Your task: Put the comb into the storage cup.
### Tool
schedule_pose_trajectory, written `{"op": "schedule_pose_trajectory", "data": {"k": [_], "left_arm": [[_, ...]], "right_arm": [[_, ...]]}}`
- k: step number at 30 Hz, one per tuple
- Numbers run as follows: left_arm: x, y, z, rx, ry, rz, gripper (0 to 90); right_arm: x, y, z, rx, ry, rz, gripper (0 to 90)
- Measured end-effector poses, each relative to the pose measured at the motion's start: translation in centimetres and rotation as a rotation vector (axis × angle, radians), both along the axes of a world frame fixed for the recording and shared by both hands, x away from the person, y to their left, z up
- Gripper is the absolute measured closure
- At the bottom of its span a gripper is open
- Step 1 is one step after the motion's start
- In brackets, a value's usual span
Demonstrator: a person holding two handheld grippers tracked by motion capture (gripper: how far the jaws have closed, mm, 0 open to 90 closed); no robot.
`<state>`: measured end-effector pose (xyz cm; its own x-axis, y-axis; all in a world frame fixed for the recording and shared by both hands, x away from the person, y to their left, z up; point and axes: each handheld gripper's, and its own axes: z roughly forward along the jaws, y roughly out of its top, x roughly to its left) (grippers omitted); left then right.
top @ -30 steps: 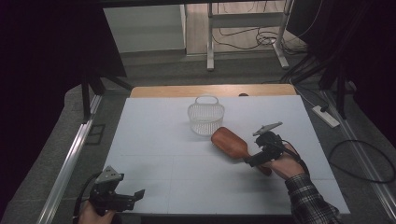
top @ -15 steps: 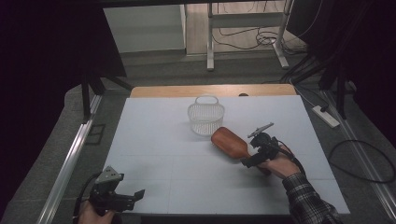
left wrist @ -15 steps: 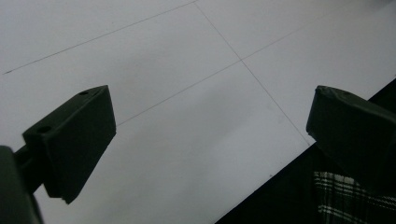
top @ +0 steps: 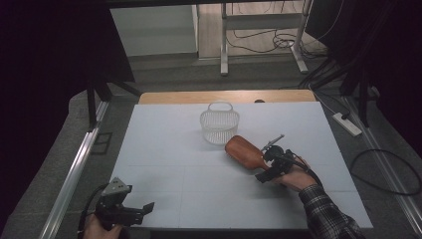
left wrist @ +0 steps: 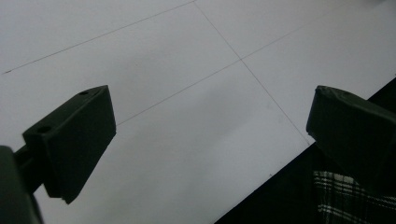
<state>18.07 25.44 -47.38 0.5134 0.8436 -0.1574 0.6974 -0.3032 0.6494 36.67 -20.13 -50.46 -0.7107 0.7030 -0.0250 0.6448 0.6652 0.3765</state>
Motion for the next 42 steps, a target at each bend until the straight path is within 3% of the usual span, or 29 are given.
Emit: {"op": "schedule_pose_trajectory", "data": {"k": [6,8,17,24,29,32,40,42], "left_arm": [[0.0,0.0,0.0,0.001,0.0,0.0,2.3],[0.0,0.0,0.0,0.001,0.0,0.0,2.3],[0.0,-0.1,0.0,0.004,-0.001,-0.001,2.3],[0.0,-0.1,0.0,0.007,-0.001,-0.003,2.3],[0.0,-0.1,0.0,0.009,0.0,-0.004,2.4],[0.0,-0.1,0.0,0.011,-0.001,-0.005,2.3],[-0.2,-0.1,0.1,0.006,-0.018,-0.015,2.2],[-0.2,-0.1,0.2,0.009,-0.023,-0.021,2.2]], "right_arm": [[0.0,-0.1,0.0,-0.002,0.01,-0.008,0.5],[0.0,-0.1,0.0,-0.011,0.001,-0.008,5.7],[-0.3,-0.2,0.7,-0.003,-0.047,0.023,48.0],[-0.1,-0.3,0.7,0.022,-0.011,0.031,67.0],[-0.2,-0.2,0.8,0.048,0.018,0.04,71.7],[-0.4,-0.1,1.0,0.042,0.002,0.042,72.0],[-0.7,-0.7,1.6,0.131,-0.018,0.015,72.3],[-0.8,-0.7,1.6,0.134,-0.016,0.015,72.3]]}}
